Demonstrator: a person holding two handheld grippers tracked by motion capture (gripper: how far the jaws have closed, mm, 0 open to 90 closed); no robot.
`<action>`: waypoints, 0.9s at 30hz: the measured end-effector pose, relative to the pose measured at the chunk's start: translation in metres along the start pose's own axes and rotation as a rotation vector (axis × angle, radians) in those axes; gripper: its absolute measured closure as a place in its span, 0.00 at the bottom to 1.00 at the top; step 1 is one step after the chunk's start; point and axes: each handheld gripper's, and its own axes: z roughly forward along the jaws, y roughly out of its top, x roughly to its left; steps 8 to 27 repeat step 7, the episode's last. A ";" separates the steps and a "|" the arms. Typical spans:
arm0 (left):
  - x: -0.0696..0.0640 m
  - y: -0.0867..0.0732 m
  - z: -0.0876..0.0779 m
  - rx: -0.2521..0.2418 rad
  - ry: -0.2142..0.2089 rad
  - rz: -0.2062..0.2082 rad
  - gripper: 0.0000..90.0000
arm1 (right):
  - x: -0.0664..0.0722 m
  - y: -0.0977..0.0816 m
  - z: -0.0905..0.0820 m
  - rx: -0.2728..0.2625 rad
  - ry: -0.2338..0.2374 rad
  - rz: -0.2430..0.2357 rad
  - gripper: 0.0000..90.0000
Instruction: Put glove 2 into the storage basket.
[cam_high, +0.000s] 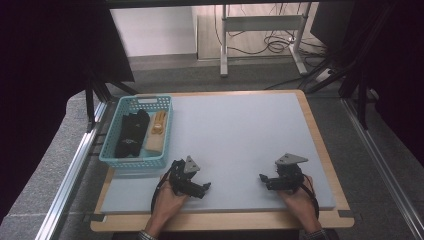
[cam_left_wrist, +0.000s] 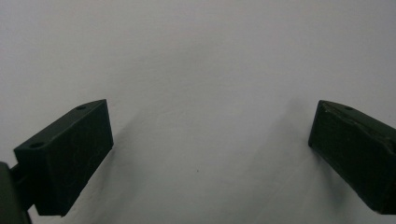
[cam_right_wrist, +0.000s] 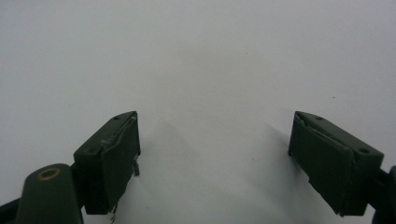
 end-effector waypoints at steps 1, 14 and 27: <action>0.003 0.000 0.001 0.010 -0.024 -0.023 0.00 | 0.000 0.000 0.000 0.000 0.000 0.000 0.18; 0.003 0.000 0.001 0.012 -0.023 -0.024 0.00 | 0.000 0.000 0.000 -0.001 0.001 0.001 0.18; 0.003 0.000 0.001 0.012 -0.023 -0.024 0.00 | 0.000 0.000 0.000 -0.001 0.001 0.001 0.18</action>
